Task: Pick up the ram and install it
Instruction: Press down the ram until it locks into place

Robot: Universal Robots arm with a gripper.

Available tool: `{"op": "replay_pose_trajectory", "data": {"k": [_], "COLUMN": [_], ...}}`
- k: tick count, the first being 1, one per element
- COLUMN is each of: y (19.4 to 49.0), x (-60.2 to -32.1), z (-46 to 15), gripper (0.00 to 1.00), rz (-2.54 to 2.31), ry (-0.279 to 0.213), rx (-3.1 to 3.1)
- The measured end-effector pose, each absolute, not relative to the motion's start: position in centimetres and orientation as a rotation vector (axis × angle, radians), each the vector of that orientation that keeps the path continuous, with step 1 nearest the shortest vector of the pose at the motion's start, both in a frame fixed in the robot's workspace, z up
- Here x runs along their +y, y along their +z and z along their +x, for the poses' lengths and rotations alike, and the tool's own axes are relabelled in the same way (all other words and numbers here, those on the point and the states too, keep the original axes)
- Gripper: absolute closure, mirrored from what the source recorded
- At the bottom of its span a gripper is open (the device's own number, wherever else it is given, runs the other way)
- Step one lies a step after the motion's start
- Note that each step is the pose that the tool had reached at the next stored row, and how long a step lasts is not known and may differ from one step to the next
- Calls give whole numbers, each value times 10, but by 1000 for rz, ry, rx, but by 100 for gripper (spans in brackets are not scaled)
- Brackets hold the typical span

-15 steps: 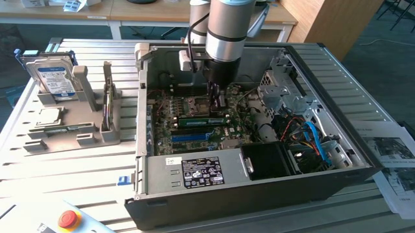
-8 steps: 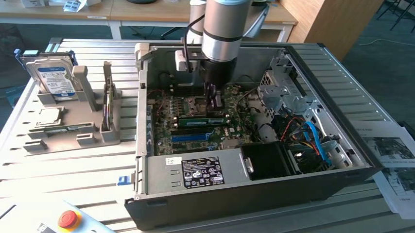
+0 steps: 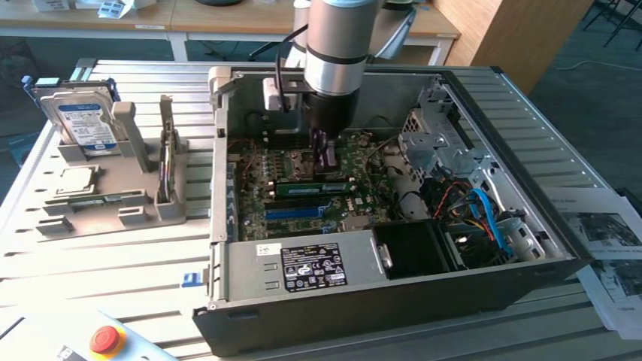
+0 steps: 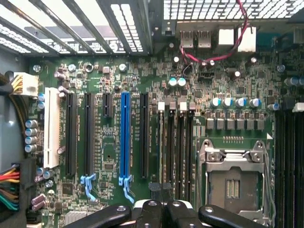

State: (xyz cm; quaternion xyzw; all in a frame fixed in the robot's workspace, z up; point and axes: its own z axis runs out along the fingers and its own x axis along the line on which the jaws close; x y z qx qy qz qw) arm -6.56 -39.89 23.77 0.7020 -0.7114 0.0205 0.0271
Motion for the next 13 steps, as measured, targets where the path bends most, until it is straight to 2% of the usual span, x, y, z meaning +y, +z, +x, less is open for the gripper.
{"op": "replay_pose_trajectory", "data": {"k": [13], "y": [238], "x": [-399], "z": [-81], "gripper": [90], "rz": [2168], "ry": [63], "rx": [-2197]}}
